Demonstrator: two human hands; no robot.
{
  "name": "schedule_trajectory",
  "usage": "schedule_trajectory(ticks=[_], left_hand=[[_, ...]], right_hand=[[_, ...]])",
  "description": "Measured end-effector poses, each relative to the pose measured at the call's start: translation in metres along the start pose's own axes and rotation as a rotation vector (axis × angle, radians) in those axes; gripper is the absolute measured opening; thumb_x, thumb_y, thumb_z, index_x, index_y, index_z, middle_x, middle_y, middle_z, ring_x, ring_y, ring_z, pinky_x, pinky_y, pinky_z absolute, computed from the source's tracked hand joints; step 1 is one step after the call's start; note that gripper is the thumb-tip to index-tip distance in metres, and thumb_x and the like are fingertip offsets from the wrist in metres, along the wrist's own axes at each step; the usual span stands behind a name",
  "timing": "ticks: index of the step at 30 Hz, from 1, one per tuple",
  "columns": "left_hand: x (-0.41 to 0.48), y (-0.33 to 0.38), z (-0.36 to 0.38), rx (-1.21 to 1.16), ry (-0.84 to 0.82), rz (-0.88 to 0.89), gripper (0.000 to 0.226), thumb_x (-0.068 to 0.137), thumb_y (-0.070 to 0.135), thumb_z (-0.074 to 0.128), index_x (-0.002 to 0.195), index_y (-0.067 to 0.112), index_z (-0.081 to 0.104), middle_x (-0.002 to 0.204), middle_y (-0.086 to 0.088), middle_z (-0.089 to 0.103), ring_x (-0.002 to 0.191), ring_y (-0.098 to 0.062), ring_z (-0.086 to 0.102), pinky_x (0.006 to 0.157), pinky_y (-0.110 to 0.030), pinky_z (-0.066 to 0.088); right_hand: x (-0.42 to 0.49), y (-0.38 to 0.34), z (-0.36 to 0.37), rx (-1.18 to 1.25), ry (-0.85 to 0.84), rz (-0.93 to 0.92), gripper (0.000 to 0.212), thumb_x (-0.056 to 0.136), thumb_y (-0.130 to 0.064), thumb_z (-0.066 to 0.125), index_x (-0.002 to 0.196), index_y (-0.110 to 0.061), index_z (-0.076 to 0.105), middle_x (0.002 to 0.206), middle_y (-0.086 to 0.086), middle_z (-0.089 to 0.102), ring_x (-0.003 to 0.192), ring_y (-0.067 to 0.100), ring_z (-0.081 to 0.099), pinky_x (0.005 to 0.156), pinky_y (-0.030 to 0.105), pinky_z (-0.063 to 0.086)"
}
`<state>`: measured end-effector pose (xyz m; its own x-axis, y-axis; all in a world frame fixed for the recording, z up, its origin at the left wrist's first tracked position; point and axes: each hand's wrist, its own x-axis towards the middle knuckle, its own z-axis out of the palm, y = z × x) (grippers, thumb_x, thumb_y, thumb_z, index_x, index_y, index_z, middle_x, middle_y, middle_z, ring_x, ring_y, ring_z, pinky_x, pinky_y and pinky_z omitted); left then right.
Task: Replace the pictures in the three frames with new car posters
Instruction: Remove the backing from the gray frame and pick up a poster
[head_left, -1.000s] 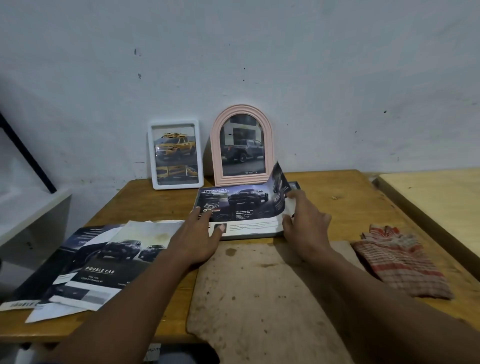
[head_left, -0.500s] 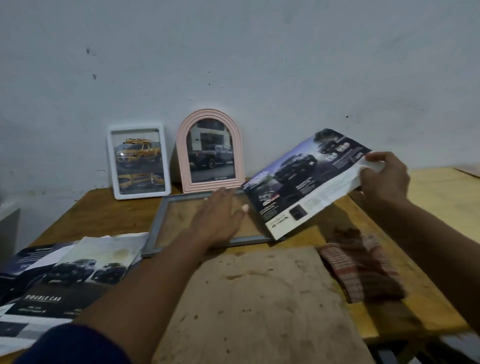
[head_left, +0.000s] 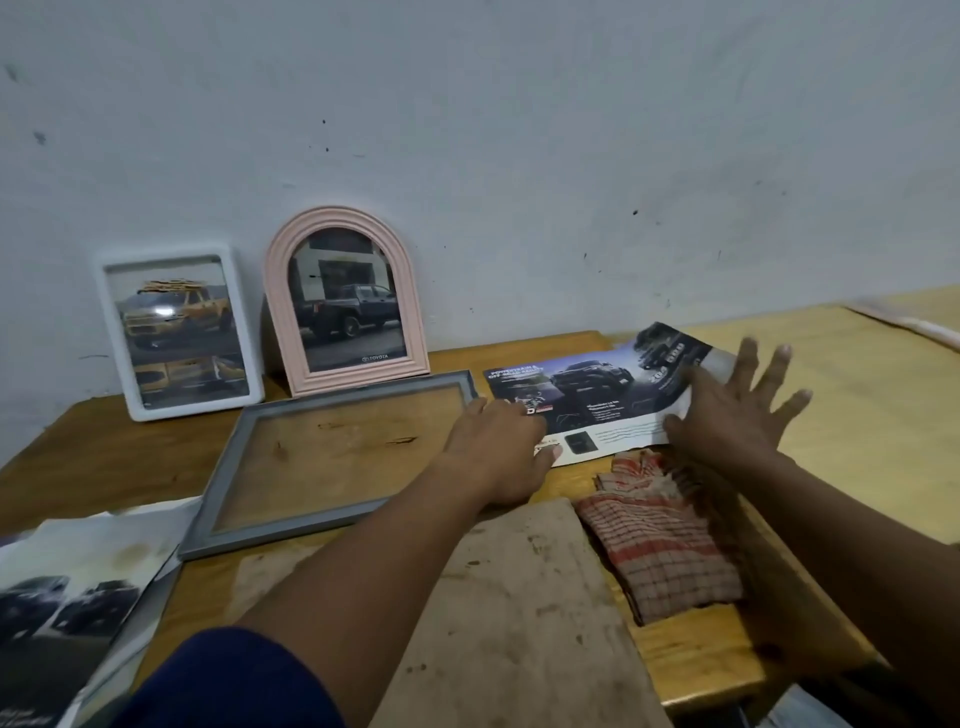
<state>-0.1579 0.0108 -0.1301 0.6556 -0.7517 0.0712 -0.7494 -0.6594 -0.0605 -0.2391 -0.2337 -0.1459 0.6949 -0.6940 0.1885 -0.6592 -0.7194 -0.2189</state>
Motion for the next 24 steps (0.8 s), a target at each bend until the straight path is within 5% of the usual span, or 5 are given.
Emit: schedule_trajectory(ticks=[7,10,12,15,24], left_hand=[[-0.007,-0.007,-0.003,0.075,0.012,-0.053,0.044,0.102,0.053,0.038,0.119,0.020,0.062,0.122,-0.006,0.063,0.116,-0.027,0.057,0.110,-0.045,0.032],[-0.008,-0.007,-0.001,0.043,0.018,-0.066,0.044,0.102,0.052,0.039,0.121,0.020,0.062,0.122,-0.006,0.063,0.115,-0.027,0.057,0.108,-0.044,0.035],[-0.009,-0.008,-0.001,0.037,0.026,-0.071,0.044,0.102,0.053,0.040,0.121,0.019,0.062,0.121,-0.006,0.063,0.114,-0.026,0.058,0.108,-0.044,0.036],[-0.007,-0.007,-0.001,0.037,0.022,-0.086,0.044,0.102,0.053,0.039,0.119,0.019,0.063,0.120,-0.005,0.063,0.113,-0.026,0.058,0.109,-0.045,0.034],[-0.014,-0.013,-0.010,-0.153,0.066,-0.102,0.039,0.102,0.051,0.045,0.119,0.020,0.061,0.117,-0.004,0.063,0.108,-0.025,0.057,0.092,-0.040,0.042]], right_hand=[[-0.014,-0.027,0.004,-0.185,0.291,-0.178,0.080,0.072,-0.038,0.072,0.146,-0.036,0.041,0.158,0.014,-0.035,0.141,0.049,-0.031,0.108,0.074,-0.009],[-0.006,-0.030,0.006,-0.240,0.087,-0.304,0.071,0.083,-0.034,0.061,0.148,-0.037,0.034,0.164,0.008,-0.022,0.146,0.042,-0.026,0.108,0.073,-0.010],[-0.007,-0.035,0.006,-0.136,-0.200,-0.420,0.052,0.093,-0.028,0.049,0.144,-0.033,0.041,0.162,0.009,0.021,0.148,0.035,0.017,0.113,0.066,0.014],[-0.013,-0.037,0.003,0.053,-0.283,-0.471,0.035,0.092,-0.018,0.046,0.125,-0.022,0.057,0.122,0.011,0.063,0.101,0.027,0.056,0.084,0.038,0.047],[-0.012,-0.050,-0.009,0.026,-0.279,-0.441,0.046,0.093,-0.029,0.056,0.138,-0.026,0.051,0.144,0.000,0.051,0.131,0.025,0.047,0.108,0.055,0.036]])
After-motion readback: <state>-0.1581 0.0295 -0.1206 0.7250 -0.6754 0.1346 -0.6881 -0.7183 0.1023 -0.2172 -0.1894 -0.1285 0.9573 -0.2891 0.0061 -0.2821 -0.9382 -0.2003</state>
